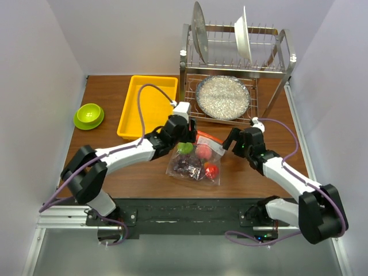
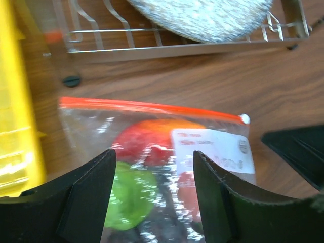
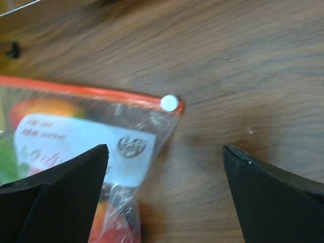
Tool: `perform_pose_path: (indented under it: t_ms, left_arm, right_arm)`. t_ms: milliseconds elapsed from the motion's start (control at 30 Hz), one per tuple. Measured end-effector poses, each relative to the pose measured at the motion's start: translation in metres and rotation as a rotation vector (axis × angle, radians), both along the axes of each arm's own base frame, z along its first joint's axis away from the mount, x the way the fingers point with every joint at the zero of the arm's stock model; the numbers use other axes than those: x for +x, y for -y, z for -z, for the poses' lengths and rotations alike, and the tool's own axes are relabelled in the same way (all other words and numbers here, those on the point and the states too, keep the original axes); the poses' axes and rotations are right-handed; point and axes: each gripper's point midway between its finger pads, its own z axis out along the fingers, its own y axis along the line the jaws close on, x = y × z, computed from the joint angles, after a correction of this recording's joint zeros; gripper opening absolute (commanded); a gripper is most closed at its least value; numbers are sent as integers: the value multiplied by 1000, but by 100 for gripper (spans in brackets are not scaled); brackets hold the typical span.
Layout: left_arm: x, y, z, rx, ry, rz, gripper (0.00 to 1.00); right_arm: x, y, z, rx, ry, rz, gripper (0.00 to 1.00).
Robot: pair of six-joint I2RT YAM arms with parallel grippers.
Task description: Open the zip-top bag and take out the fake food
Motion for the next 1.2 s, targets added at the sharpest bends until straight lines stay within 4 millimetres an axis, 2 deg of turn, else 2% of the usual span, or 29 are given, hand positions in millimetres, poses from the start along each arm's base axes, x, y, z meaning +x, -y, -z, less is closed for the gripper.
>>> perform_pose_path:
  t_ms: [167, 267, 300, 333, 400, 433, 500, 567, 667, 800, 900, 1000, 1100, 1133, 1200]
  left_arm:
    - [-8, 50, -3, 8, 26, 102, 56]
    - [-12, 79, 0, 17, 45, 147, 52]
    - [-13, 88, 4, 25, 50, 161, 50]
    - [-16, 96, 9, 37, 54, 174, 44]
    - [-22, 107, 23, 76, 56, 197, 39]
    - [-25, 111, 32, 102, 56, 206, 32]
    - [-35, 113, 49, 159, 44, 226, 28]
    - [-44, 112, 60, 195, 32, 241, 26]
    - [-56, 98, 71, 223, 18, 244, 25]
    - [-77, 58, 85, 270, -23, 240, 25]
    - [-95, 28, 85, 277, -49, 238, 25]
    - [-111, 8, 77, 243, -54, 250, 25]
    - [-125, -6, 67, 192, -55, 264, 24]
    - [-128, -9, 65, 177, -55, 266, 24]
    - [-133, -12, 62, 154, -59, 274, 24]
  right_arm:
    - [8, 12, 20, 6, -55, 44, 97]
    - [17, 16, 25, 12, -70, 64, 94]
    - [21, 17, 25, 14, -71, 68, 93]
    - [26, 17, 24, 17, -69, 71, 92]
    - [36, 15, 22, 22, -59, 72, 91]
    - [40, 15, 21, 23, -54, 72, 91]
    - [44, 13, 19, 24, -44, 69, 89]
    - [46, 13, 18, 20, -38, 63, 88]
    - [45, 13, 18, 11, -37, 48, 87]
    - [42, 8, 19, 7, -39, 4, 86]
    - [35, 1, 19, 11, -40, -48, 86]
    - [23, -15, 17, 23, -32, -128, 85]
    - [4, -57, 15, 32, -26, -285, 79]
    - [-2, -68, 15, 41, -27, -326, 74]
    - [-14, -88, 15, 60, -34, -407, 71]
